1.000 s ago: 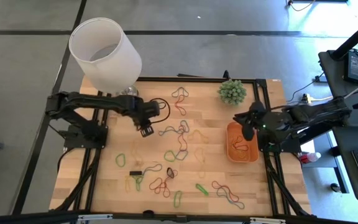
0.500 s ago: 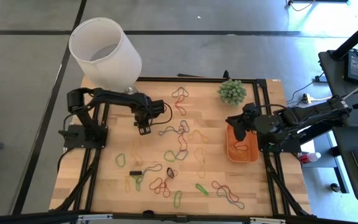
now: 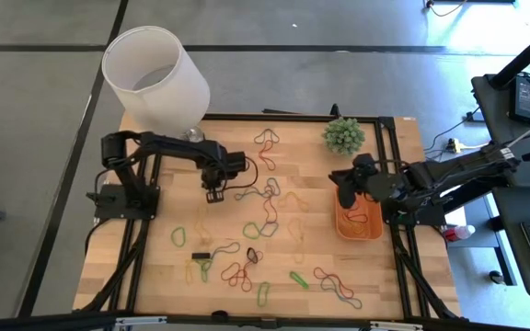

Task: Pick and place rubber bands into bin
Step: Put the black rubber band into the orange bin

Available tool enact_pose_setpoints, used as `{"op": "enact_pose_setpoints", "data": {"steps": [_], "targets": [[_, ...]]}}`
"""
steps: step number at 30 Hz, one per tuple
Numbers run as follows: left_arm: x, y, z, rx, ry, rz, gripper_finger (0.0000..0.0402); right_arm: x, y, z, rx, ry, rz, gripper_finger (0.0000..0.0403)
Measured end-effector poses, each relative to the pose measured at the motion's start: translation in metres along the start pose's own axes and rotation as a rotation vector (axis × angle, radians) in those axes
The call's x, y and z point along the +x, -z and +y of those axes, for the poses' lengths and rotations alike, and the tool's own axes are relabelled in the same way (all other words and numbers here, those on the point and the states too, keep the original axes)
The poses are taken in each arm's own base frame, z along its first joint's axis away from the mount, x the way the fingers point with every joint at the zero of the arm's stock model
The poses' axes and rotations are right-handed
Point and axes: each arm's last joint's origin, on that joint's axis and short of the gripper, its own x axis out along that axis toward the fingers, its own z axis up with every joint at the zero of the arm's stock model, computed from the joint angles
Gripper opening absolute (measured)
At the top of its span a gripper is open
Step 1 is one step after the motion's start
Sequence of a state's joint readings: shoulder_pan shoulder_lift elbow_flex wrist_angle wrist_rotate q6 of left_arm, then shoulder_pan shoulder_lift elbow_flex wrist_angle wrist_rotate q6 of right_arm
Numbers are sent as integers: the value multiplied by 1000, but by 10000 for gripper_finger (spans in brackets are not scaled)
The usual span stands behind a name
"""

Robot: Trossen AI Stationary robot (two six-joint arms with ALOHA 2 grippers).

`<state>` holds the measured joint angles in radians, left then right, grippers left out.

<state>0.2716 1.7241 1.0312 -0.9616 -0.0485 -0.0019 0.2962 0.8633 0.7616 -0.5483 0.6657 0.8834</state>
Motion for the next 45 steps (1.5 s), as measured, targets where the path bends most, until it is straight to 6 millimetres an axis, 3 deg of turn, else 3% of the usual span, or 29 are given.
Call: {"op": "enact_pose_setpoints", "data": {"steps": [6,11,16,20,24,32,40,45], "targets": [[-58,-16,-7,26,7,-257,5,11,3,6,-69,30,-11,94],[-117,-35,-11,76,19,-582,5,29,5,13,-97,54,-25,100],[-169,-53,-19,117,58,-896,4,53,5,25,-203,22,-50,128],[-195,-61,-26,134,70,-1086,4,66,-1,36,-251,-53,-114,157],[-208,-65,-34,125,99,-1216,4,71,-11,45,-295,-105,-221,187],[-217,-66,-47,131,139,-1308,4,78,-21,53,-331,-188,-324,226],[-217,-65,-52,135,154,-1305,4,80,-28,55,-305,-218,-385,220],[-217,-65,-52,122,165,-1303,4,80,-30,55,-306,-215,-389,172]]}}
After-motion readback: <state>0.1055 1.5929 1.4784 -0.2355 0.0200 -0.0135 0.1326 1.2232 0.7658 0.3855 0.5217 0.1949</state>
